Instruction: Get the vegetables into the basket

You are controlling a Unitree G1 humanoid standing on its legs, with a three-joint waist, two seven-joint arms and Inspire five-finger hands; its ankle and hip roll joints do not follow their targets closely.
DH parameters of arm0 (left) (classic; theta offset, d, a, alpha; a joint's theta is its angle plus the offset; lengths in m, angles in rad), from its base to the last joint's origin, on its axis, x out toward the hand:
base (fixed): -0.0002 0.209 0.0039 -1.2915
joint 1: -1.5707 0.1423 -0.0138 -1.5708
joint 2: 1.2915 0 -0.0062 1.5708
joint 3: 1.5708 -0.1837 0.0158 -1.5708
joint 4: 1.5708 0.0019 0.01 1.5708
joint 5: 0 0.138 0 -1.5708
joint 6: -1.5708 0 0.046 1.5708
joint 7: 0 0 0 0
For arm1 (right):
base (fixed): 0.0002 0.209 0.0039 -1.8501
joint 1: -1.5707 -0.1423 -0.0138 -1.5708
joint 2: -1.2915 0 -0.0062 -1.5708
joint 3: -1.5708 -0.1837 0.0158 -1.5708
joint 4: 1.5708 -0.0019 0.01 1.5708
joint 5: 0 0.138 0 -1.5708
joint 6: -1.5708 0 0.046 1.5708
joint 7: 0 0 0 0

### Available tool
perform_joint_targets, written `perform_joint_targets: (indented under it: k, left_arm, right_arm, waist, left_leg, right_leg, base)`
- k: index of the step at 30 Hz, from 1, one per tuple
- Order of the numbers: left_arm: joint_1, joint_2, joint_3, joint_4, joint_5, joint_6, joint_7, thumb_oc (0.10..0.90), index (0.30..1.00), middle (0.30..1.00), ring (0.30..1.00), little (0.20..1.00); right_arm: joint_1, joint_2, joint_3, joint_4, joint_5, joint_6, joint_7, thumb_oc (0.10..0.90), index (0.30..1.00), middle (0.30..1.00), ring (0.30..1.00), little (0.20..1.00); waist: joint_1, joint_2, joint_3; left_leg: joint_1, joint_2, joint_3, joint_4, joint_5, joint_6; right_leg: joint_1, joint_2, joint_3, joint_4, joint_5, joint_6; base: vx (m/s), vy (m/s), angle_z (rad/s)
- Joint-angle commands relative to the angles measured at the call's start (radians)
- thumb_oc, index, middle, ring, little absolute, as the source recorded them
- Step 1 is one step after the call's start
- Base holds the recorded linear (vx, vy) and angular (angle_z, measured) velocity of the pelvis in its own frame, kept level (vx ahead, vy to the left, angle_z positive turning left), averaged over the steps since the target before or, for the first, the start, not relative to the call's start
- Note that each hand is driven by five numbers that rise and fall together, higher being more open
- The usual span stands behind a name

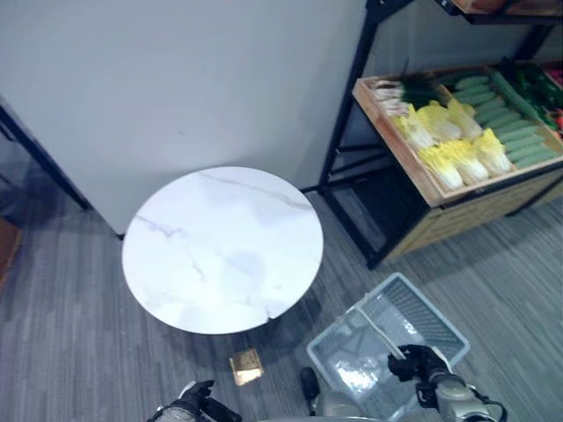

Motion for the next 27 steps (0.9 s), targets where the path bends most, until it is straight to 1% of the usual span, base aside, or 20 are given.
perform_joint_targets:
  k: [1, 2, 3, 4, 5, 7, 8, 9, 10, 11, 12, 13, 14, 16, 17, 18, 20, 23, 24, 27]
  left_arm:
    - [-0.012, 0.017, 0.000, 0.016, 0.011, -0.019, 0.017, 0.900, 1.000, 1.000, 1.000, 1.000]
    - [-0.014, 0.017, 0.000, 0.017, 0.010, -0.018, 0.018, 0.900, 1.000, 1.000, 1.000, 1.000]
    - [-0.011, 0.018, 0.008, 0.017, 0.005, -0.015, 0.019, 0.900, 1.000, 1.000, 1.000, 1.000]
    - [-0.006, 0.019, 0.013, 0.017, 0.003, -0.014, 0.018, 0.900, 1.000, 1.000, 1.000, 1.000]
    - [0.001, 0.020, 0.021, 0.019, 0.000, -0.012, 0.017, 0.900, 1.000, 1.000, 1.000, 1.000]
    - [0.020, 0.021, 0.040, 0.024, -0.006, -0.010, 0.018, 0.900, 1.000, 1.000, 1.000, 1.000]
    - [0.024, 0.023, 0.043, 0.026, -0.001, -0.007, 0.017, 0.900, 1.000, 1.000, 1.000, 1.000]
    - [0.025, 0.021, 0.043, 0.029, 0.000, -0.005, 0.017, 0.900, 1.000, 1.000, 1.000, 1.000]
    - [0.025, 0.021, 0.043, 0.029, 0.000, -0.005, 0.017, 0.900, 1.000, 1.000, 1.000, 1.000]
    - [0.031, 0.014, 0.045, 0.032, 0.003, -0.005, 0.017, 0.900, 1.000, 1.000, 1.000, 1.000]
    - [0.040, 0.004, 0.046, 0.034, 0.008, -0.002, 0.015, 0.900, 1.000, 1.000, 1.000, 1.000]
    - [0.041, 0.004, 0.046, 0.034, 0.008, -0.002, 0.015, 0.900, 1.000, 1.000, 1.000, 1.000]
    - [0.048, -0.006, 0.046, 0.038, 0.014, 0.000, 0.015, 0.900, 1.000, 1.000, 1.000, 1.000]
    - [0.053, -0.010, 0.045, 0.040, 0.018, 0.002, 0.013, 0.900, 1.000, 1.000, 1.000, 1.000]
    - [0.058, -0.019, 0.041, 0.046, 0.029, 0.005, 0.011, 0.900, 1.000, 1.000, 1.000, 1.000]
    - [0.058, -0.019, 0.041, 0.046, 0.029, 0.005, 0.011, 0.900, 1.000, 1.000, 1.000, 1.000]
    - [0.060, -0.022, 0.040, 0.045, 0.032, 0.006, 0.011, 0.900, 1.000, 1.000, 1.000, 1.000]
    - [0.054, -0.029, 0.023, 0.033, 0.041, 0.003, 0.008, 0.900, 1.000, 1.000, 1.000, 1.000]
    - [0.054, -0.029, 0.023, 0.033, 0.041, 0.003, 0.008, 0.900, 1.000, 1.000, 1.000, 1.000]
    - [0.050, -0.032, 0.016, 0.020, 0.042, 0.000, 0.008, 0.900, 1.000, 1.000, 1.000, 1.000]
  right_arm:
    - [-0.114, -0.037, 0.015, -0.044, 0.062, -0.080, -0.004, 0.400, 0.300, 0.300, 0.300, 0.300]
    - [-0.117, -0.033, 0.017, -0.043, 0.061, -0.080, -0.005, 0.400, 0.300, 0.300, 0.300, 0.300]
    - [-0.123, -0.025, 0.023, -0.046, 0.060, -0.080, -0.005, 0.400, 0.300, 0.300, 0.300, 0.300]
    - [-0.127, -0.022, 0.026, -0.048, 0.060, -0.077, -0.003, 0.400, 0.300, 0.300, 0.300, 0.300]
    - [-0.130, -0.019, 0.031, -0.046, 0.056, -0.072, 0.000, 0.400, 0.300, 0.300, 0.300, 0.300]
    - [-0.141, -0.011, 0.056, -0.043, 0.020, -0.064, 0.010, 0.400, 0.300, 0.300, 0.300, 0.300]
    - [-0.141, -0.015, 0.069, -0.055, -0.010, -0.056, 0.016, 0.400, 0.300, 0.300, 0.300, 0.300]
    - [-0.136, -0.016, 0.072, -0.059, -0.021, -0.053, 0.018, 0.400, 0.300, 0.300, 0.300, 0.300]
    - [-0.135, -0.016, 0.072, -0.060, -0.022, -0.053, 0.018, 0.400, 0.300, 0.300, 0.300, 0.300]
    - [-0.125, -0.015, 0.074, -0.065, -0.029, -0.052, 0.023, 0.400, 0.300, 0.300, 0.300, 0.300]
    - [-0.108, -0.022, 0.075, -0.084, -0.045, -0.053, 0.026, 0.400, 0.300, 0.300, 0.300, 0.300]
    - [-0.107, -0.023, 0.075, -0.085, -0.045, -0.053, 0.026, 0.400, 0.300, 0.300, 0.300, 0.300]
    - [-0.093, -0.026, 0.069, -0.082, -0.044, -0.054, 0.027, 0.400, 0.300, 0.300, 0.300, 0.300]
    - [-0.088, -0.026, 0.070, -0.081, -0.045, -0.054, 0.029, 0.400, 0.300, 0.300, 0.300, 0.300]
    - [-0.079, -0.025, 0.070, -0.073, -0.045, -0.055, 0.031, 0.400, 0.300, 0.300, 0.300, 0.300]
    - [-0.079, -0.025, 0.070, -0.073, -0.045, -0.055, 0.031, 0.400, 0.300, 0.300, 0.300, 0.300]
    - [-0.070, -0.026, 0.073, -0.068, -0.044, -0.055, 0.033, 0.400, 0.300, 0.300, 0.300, 0.300]
    - [-0.055, -0.029, 0.076, -0.077, -0.042, -0.057, 0.037, 0.400, 0.300, 0.300, 0.300, 0.300]
    - [-0.054, -0.030, 0.076, -0.077, -0.042, -0.057, 0.038, 0.400, 0.300, 0.300, 0.300, 0.300]
    - [-0.043, -0.031, 0.084, -0.082, -0.045, -0.062, 0.040, 0.400, 0.300, 0.300, 0.300, 0.300]
  waist:
    - [0.025, 0.020, -0.038]
    - [0.033, 0.022, -0.038]
    - [0.052, 0.028, -0.040]
    - [0.062, 0.026, -0.043]
    - [0.078, 0.023, -0.054]
    - [0.108, 0.006, -0.070]
    - [0.113, -0.002, -0.076]
    - [0.112, -0.002, -0.079]
    - [0.112, -0.002, -0.079]
    - [0.112, 0.002, -0.087]
    - [0.108, 0.010, -0.090]
    - [0.107, 0.011, -0.090]
    - [0.104, 0.024, -0.090]
    - [0.102, 0.030, -0.092]
    - [0.096, 0.042, -0.090]
    - [0.096, 0.043, -0.089]
    - [0.092, 0.056, -0.087]
    - [0.078, 0.080, -0.080]
    - [0.079, 0.081, -0.080]
    - [0.070, 0.097, -0.073]
  left_leg:
    - [-0.010, 0.025, -0.056, 0.001, -0.015, -0.043]
    - [-0.011, 0.031, -0.045, 0.001, -0.012, -0.044]
    - [-0.013, 0.043, -0.019, 0.001, -0.003, -0.045]
    - [-0.013, 0.045, -0.008, 0.001, -0.001, -0.047]
    - [-0.002, 0.046, -0.001, 0.001, -0.021, -0.058]
    - [0.002, 0.049, 0.044, 0.001, -0.007, -0.067]
    - [0.005, 0.050, 0.051, 0.001, -0.003, -0.071]
    - [0.006, 0.052, 0.051, 0.001, 0.002, -0.073]
    - [0.006, 0.053, 0.051, 0.001, 0.002, -0.074]
    - [0.012, 0.060, 0.046, 0.001, 0.010, -0.079]
    - [0.017, 0.072, 0.040, 0.001, 0.021, -0.089]
    - [0.017, 0.073, 0.039, 0.001, 0.022, -0.089]
    - [0.019, 0.090, 0.036, 0.001, 0.038, -0.102]
    - [0.020, 0.098, 0.036, 0.001, 0.044, -0.108]
    - [0.024, 0.111, 0.034, 0.001, 0.054, -0.117]
    - [0.024, 0.113, 0.033, 0.001, 0.054, -0.118]
    - [0.030, 0.124, 0.033, 0.001, 0.063, -0.126]
    - [0.038, 0.150, 0.033, 0.001, 0.082, -0.143]
    - [0.038, 0.151, 0.033, 0.001, 0.082, -0.143]
    - [0.044, 0.166, 0.038, 0.007, 0.095, -0.155]
  right_leg:
    - [0.003, -0.112, -0.083, 0.126, -0.049, 0.055]
    - [0.013, -0.134, -0.111, 0.131, -0.051, 0.052]
    - [0.026, -0.170, -0.176, 0.149, -0.058, 0.048]
    - [0.038, -0.190, -0.208, 0.149, -0.054, 0.045]
    - [0.066, -0.213, -0.250, 0.137, -0.057, 0.063]
    - [0.110, -0.244, -0.340, 0.091, -0.021, 0.073]
    - [0.103, -0.242, -0.331, 0.083, -0.015, 0.074]
    - [0.107, -0.231, -0.321, 0.076, -0.031, 0.074]
    - [0.107, -0.231, -0.321, 0.077, -0.032, 0.074]
    - [0.120, -0.219, -0.326, 0.063, -0.051, 0.071]
    - [0.140, -0.201, -0.333, 0.049, -0.079, 0.064]
    - [0.141, -0.200, -0.334, 0.049, -0.079, 0.064]
    - [0.154, -0.181, -0.347, 0.033, -0.099, 0.055]
    - [0.162, -0.172, -0.350, 0.023, -0.105, 0.051]
    - [0.170, -0.154, -0.347, 0.014, -0.119, 0.043]
    - [0.171, -0.153, -0.348, 0.013, -0.120, 0.042]
    - [0.177, -0.141, -0.346, 0.016, -0.134, 0.035]
    - [0.176, -0.117, -0.333, 0.032, -0.162, 0.020]
    - [0.175, -0.116, -0.333, 0.032, -0.163, 0.019]
    - [0.175, -0.094, -0.325, 0.029, -0.177, 0.008]
  base:
    - [-0.09, -0.048, -0.25]
    - [-0.15, -0.069, -0.25]
    - [-0.13, -0.058, -0.35]
    - [-0.05, -0.044, -0.53]
    - [-0.01, -0.065, -0.69]
    - [0.00, -0.126, -0.95]
    - [0.02, -0.155, -0.89]
    - [0.03, -0.104, -0.50]
    - [0.06, -0.149, -0.41]
    - [0.07, -0.220, -0.33]
    - [0.07, -0.220, -0.23]
    - [0.05, -0.235, -0.02]
    - [0.03, -0.148, 0.08]
    - [0.03, -0.131, 0.01]
    - [0.01, -0.091, -0.02]
    - [0.03, -0.131, -0.02]
    - [0.03, -0.097, -0.02]
    - [0.05, -0.112, 0.03]
    - [0.05, -0.090, 0.03]
    - [0.04, -0.082, -0.02]
